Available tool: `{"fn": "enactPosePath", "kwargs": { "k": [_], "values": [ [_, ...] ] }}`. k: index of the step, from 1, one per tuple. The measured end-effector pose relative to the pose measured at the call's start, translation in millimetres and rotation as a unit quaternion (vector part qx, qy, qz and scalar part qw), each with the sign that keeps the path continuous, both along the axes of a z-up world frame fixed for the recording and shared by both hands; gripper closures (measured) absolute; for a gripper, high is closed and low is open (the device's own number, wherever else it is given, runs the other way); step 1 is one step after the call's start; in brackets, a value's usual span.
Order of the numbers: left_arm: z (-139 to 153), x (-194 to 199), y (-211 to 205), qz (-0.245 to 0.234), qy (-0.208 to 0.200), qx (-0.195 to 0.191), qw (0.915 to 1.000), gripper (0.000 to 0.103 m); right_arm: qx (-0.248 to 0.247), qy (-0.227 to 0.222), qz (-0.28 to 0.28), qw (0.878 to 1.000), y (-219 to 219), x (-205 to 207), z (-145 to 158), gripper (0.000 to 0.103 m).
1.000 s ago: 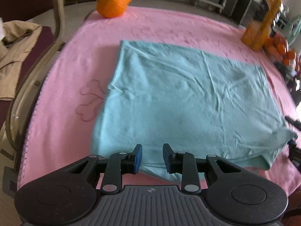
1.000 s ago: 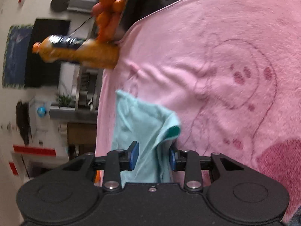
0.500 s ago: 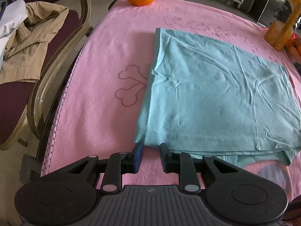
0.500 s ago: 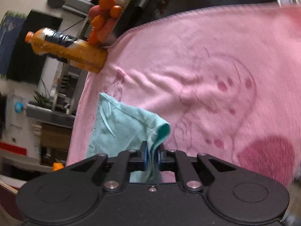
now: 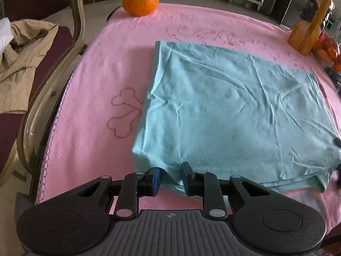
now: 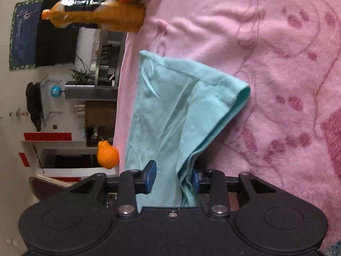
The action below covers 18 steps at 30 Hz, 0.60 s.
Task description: Fold clothes
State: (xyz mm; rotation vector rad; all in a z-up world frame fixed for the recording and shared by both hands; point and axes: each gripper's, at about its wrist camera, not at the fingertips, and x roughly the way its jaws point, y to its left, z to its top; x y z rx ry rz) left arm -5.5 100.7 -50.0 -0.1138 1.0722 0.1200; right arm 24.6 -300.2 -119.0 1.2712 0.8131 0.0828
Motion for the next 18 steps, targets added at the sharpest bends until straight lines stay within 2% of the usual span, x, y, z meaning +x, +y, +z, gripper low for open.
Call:
{"fn": "enactPosePath", "kwargs": {
  "k": [1, 3, 5, 9, 11, 15, 18],
  "values": [
    [0, -1, 0, 0.001, -0.001, -0.001, 1.0, 0.08, -0.03, -0.011, -0.033, 0.999, -5, -5, 5, 0.072],
    [0, -1, 1, 0.002, 0.0, -0.003, 1.0, 0.08, -0.009, -0.006, -0.033, 0.999, -12, -4, 2, 0.072],
    [0, -1, 2, 0.004, 0.0, -0.004, 1.0, 0.08, 0.047, 0.006, -0.001, 0.999, -10, 2, -7, 0.072],
    [0, 0, 1, 0.004, 0.0, 0.0, 1.0, 0.08, 0.077, 0.02, 0.09, 0.993, 11, 9, -10, 0.072],
    [1, -1, 2, 0.005, 0.0, -0.002, 1.0, 0.08, 0.081, 0.019, 0.109, 0.991, 17, 10, -11, 0.072],
    [1, -1, 2, 0.003, 0.0, -0.002, 1.0, 0.079, 0.033, -0.022, 0.04, 0.998, 8, 3, -3, 0.072],
    [1, -1, 2, 0.002, 0.0, -0.001, 1.0, 0.079, 0.044, -0.028, 0.005, 0.999, 5, 0, -5, 0.071]
  ]
}}
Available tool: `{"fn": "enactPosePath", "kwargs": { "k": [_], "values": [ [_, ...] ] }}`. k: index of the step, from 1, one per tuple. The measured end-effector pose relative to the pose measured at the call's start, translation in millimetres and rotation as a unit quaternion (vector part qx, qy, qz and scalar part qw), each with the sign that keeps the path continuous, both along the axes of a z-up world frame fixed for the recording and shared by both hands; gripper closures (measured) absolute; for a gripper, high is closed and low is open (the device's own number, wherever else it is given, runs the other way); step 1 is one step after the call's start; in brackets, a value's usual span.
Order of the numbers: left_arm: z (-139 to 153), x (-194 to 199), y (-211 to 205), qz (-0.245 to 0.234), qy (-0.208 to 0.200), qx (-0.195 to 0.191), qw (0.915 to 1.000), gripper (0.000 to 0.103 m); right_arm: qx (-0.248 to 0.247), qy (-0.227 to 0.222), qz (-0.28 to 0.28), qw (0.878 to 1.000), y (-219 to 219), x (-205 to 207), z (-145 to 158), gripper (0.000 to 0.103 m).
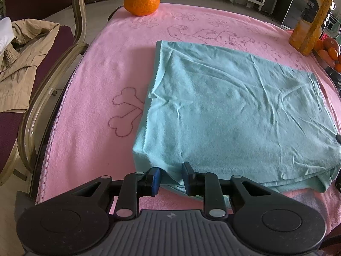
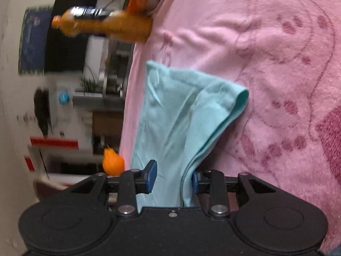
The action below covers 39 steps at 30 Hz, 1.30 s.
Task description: Fold clothes
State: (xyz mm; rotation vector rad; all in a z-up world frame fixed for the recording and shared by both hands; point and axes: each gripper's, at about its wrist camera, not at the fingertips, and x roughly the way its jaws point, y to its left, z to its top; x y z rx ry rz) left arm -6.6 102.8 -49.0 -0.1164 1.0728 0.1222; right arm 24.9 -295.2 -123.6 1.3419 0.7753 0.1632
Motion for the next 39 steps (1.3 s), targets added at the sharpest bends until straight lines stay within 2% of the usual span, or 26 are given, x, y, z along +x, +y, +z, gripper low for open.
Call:
{"fn": "enactPosePath", "kwargs": {
  "k": [2, 6, 9, 10, 11, 15, 21, 25, 29, 31, 33, 36, 39],
  "values": [
    [0, 0, 0, -0.001, 0.0, 0.001, 1.0, 0.079, -0.005, 0.0, -0.01, 1.0, -1, 1, 0, 0.071],
    [0, 0, -1, -0.004, 0.001, 0.004, 1.0, 0.078, -0.059, 0.006, -0.081, 0.995, -13, 3, 9, 0.072],
    [0, 0, -2, -0.008, 0.002, 0.008, 0.9999, 0.078, -0.087, 0.011, -0.091, 0.992, -17, 9, 11, 0.084],
    [1, 0, -2, -0.01, 0.002, 0.01, 0.9999, 0.078, -0.105, 0.016, -0.091, 0.99, -16, 10, 12, 0.094],
    [1, 1, -3, -0.012, 0.002, 0.011, 0.9999, 0.078, -0.124, 0.021, -0.085, 0.988, -17, 8, 11, 0.096],
    [5, -9, 4, -0.01, 0.0, 0.004, 0.9999, 0.078, -0.209, 0.021, -0.06, 0.976, -5, 13, 29, 0.096],
    [-2, -14, 29, 0.016, 0.022, -0.002, 0.9996, 0.085, -0.257, 0.035, -0.047, 0.965, 0, 14, 41, 0.096],
    [2, -19, 24, -0.001, 0.019, 0.023, 0.9996, 0.084, -0.3, 0.04, -0.04, 0.952, 12, 17, 57, 0.096],
    [26, -35, 27, 0.001, -0.012, 0.04, 0.9991, 0.083, -0.377, 0.006, -0.017, 0.926, 40, 19, 89, 0.096],
    [38, -44, 31, 0.005, -0.03, 0.043, 0.9986, 0.076, -0.419, -0.019, -0.002, 0.908, 59, 19, 106, 0.096],
    [46, -55, 42, 0.019, -0.042, 0.021, 0.9987, 0.076, -0.454, -0.039, 0.017, 0.89, 81, 19, 120, 0.096],
    [45, -64, 54, 0.047, -0.04, 0.0, 0.9981, 0.076, -0.497, -0.062, 0.056, 0.864, 122, 21, 132, 0.096],
    [45, -65, 61, 0.062, -0.04, -0.004, 0.9973, 0.076, -0.535, -0.098, 0.108, 0.832, 176, 20, 137, 0.096]
  ]
}}
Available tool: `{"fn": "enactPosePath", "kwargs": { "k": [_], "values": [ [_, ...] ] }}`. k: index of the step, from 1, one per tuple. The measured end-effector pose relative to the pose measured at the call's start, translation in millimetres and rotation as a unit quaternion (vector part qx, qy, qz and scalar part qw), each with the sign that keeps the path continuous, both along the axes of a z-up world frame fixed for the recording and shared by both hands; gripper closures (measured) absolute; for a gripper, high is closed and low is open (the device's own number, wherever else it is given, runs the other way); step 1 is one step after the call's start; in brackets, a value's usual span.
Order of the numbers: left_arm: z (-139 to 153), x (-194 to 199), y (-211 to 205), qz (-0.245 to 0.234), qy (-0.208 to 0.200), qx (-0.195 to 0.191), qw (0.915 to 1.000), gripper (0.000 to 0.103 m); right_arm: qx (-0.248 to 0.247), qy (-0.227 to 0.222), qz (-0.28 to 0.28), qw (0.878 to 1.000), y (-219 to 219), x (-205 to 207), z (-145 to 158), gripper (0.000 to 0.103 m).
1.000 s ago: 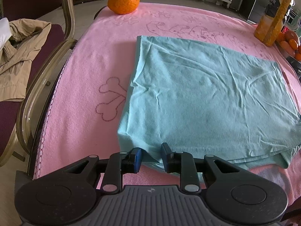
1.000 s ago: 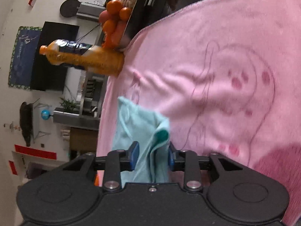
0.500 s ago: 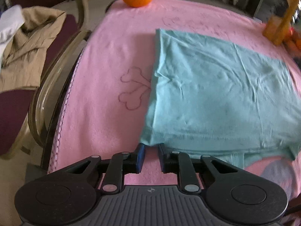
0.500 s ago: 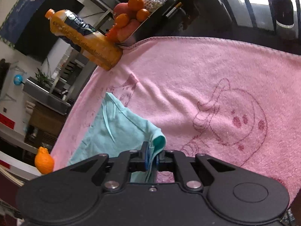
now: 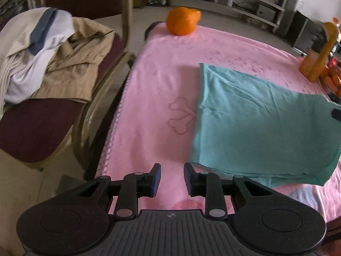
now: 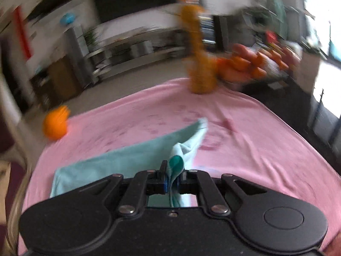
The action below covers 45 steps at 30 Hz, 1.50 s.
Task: Fold clothes
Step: 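Grasp the shirt edge with the right gripper and fold it over the shirt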
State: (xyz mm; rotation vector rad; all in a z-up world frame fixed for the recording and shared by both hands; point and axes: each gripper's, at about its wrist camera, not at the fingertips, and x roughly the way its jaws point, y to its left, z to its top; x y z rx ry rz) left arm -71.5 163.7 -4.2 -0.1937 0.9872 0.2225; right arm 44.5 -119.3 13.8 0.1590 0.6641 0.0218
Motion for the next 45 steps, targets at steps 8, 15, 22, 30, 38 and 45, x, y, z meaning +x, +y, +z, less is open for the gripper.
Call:
{"fn": "enactPosePath", "kwargs": {
  "k": [8, 15, 22, 30, 38, 45],
  "values": [
    [0, -12, 32, 0.068, -0.011, -0.046, 0.9966, 0.076, -0.133, -0.055, 0.255, 0.956, 156, -32, -9, 0.096],
    [-5, -14, 41, 0.089, -0.002, -0.062, 0.9941, 0.076, -0.168, -0.002, 0.355, 0.92, 200, -44, -51, 0.096],
    [-6, -13, 41, 0.087, -0.001, -0.062, 0.9942, 0.076, -0.001, 0.069, 0.29, 0.955, 168, -15, -41, 0.096],
    [-10, -10, 42, 0.096, 0.007, -0.057, 0.9937, 0.076, -0.048, 0.042, 0.346, 0.936, 181, -41, -42, 0.096],
    [-8, -10, 44, 0.094, -0.007, -0.081, 0.9922, 0.081, -0.032, 0.122, 0.39, 0.912, 169, -43, -33, 0.069],
    [4, 37, 8, -0.066, -0.023, -0.147, 0.9867, 0.085, 0.061, 0.156, 0.306, 0.937, 111, 3, 42, 0.062]
  ]
}}
